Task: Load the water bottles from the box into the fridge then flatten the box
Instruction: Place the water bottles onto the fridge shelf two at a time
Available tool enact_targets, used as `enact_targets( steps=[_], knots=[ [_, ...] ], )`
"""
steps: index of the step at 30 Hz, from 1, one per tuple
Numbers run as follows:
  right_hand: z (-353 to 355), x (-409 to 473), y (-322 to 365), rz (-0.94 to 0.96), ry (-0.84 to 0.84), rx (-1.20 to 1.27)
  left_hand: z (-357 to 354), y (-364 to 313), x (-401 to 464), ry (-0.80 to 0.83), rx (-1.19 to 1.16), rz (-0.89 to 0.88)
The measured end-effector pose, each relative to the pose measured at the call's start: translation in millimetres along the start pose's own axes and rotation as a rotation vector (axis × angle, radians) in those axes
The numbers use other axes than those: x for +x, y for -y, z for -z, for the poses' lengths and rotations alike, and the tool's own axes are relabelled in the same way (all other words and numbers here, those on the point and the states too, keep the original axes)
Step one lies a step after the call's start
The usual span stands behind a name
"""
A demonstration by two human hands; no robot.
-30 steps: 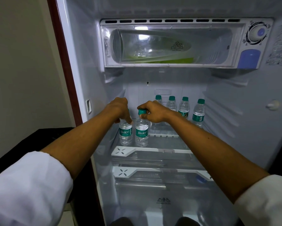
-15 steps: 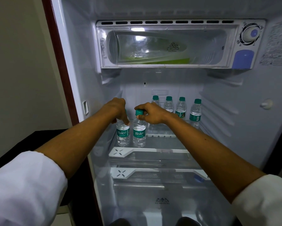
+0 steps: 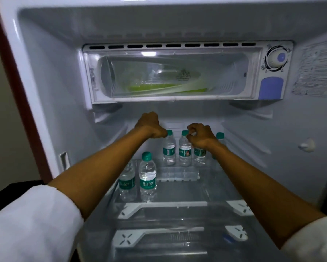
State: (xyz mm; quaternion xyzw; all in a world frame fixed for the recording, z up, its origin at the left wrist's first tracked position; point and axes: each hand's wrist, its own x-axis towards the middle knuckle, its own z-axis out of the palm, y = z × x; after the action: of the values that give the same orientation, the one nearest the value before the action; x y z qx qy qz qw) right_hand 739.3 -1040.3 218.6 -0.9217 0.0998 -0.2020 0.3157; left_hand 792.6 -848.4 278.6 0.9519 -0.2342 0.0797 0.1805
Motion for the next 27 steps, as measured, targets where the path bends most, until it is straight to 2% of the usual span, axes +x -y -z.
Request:
enact_targets(
  steps=[6,9,11,14,17,19,23,27],
  knots=[
    [-6,47,-14,0.051,0.116,-0.224,-39,-3,62,0.023,0.026,-0.153],
    [-21,62,-20,0.038,0.194,-0.312,-58,-8,87,0.192,0.090,-0.203],
    [-30,66,-23,0.074,0.120,-0.307,-72,-10,98,0.298,0.151,-0.189],
    [-37,65,-24,0.112,-0.010,-0.296,-89,-11,106,0.249,0.208,-0.219],
    [-37,62,-25,0.091,-0.015,-0.278,-95,-6,105,0.101,0.163,-0.236],
    [-33,57,-25,0.069,-0.003,-0.251,-90,-2,99,0.063,0.085,-0.240],
    [-21,42,-19,0.041,0.030,-0.220,-64,-2,78,0.102,-0.058,-0.252],
    [2,21,-4,0.039,0.231,-0.279,-34,-7,51,0.258,-0.111,-0.308]
  ],
)
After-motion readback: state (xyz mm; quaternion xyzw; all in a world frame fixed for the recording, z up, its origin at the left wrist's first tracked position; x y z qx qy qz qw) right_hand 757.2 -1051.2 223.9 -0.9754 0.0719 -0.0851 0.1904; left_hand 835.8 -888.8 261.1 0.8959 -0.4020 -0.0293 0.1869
